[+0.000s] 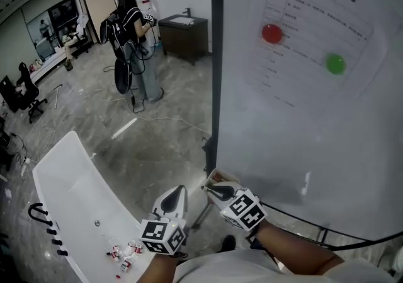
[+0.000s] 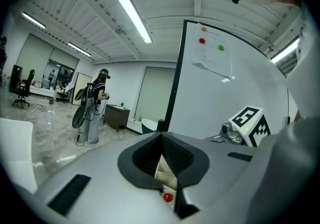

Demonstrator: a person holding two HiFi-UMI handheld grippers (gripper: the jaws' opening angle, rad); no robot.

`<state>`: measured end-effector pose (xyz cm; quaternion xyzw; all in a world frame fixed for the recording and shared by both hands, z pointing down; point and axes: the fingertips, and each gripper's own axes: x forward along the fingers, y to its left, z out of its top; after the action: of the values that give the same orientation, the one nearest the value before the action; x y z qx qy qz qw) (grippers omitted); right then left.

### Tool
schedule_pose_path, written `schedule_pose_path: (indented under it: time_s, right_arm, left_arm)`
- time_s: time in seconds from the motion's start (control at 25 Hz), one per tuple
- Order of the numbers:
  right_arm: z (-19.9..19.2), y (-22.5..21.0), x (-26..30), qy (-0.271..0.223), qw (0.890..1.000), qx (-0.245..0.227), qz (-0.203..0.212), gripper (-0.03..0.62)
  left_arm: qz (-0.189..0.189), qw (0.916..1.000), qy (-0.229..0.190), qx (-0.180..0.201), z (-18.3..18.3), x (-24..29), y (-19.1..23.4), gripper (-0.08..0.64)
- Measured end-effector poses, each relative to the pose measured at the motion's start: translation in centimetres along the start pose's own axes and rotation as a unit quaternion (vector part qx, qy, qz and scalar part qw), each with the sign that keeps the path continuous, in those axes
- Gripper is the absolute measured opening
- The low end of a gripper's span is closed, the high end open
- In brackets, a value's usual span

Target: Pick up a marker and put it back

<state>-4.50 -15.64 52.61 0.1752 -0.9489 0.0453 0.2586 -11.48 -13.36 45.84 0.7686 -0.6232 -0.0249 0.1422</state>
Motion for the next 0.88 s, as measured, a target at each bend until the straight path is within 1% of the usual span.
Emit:
schedule_pose_path:
  time_s: [0.08, 0.2, 0.28, 0.4, 0.48, 0.64, 0.8, 0.88]
  right_arm:
    - [-1.5, -0.9, 1.7, 0.039, 0.999, -0.015, 0.020, 0.055]
    - [-4.3, -1.5, 3.9, 0.101, 0.994, -0.028, 0.043, 0.076]
    - [-5.7, -1.7, 5.2, 0.134, 0.989, -0.034, 0.047, 0.090]
    - [-7.4, -2.1, 7.0, 0.171, 0.983, -0.047, 0.039, 0.106]
    - [-8.3, -2.2, 8.0, 0.187, 0.981, -0.050, 0.030, 0.107]
    - [-9.2, -2.5, 9.4, 0.203, 0.978, -0.050, 0.015, 0.106]
    - [-9.6, -2.8, 10.4, 0.220, 0.972, -0.079, -0.008, 0.106]
    - [-9.7, -2.9, 10.6, 0.225, 0.971, -0.084, -0.013, 0.102]
  left_arm:
    - [0.012, 0.9999, 0.002, -0.002, -0.3, 1.2, 0.5, 0.005]
    - [0.030, 0.9994, 0.013, -0.011, -1.4, 2.1, 1.5, 0.003]
    - [0.036, 0.9990, 0.020, -0.016, -2.1, 2.3, 2.2, 0.005]
    - [0.038, 0.9986, 0.028, -0.024, -3.0, 2.6, 3.2, 0.005]
    - [0.035, 0.9985, 0.032, -0.028, -3.4, 2.7, 3.8, 0.004]
    - [0.030, 0.9983, 0.036, -0.034, -3.7, 3.1, 4.9, 0.004]
    - [0.024, 0.9980, 0.042, -0.040, -4.2, 3.5, 5.7, 0.003]
    - [0.022, 0.9979, 0.044, -0.043, -4.4, 3.6, 6.1, 0.004]
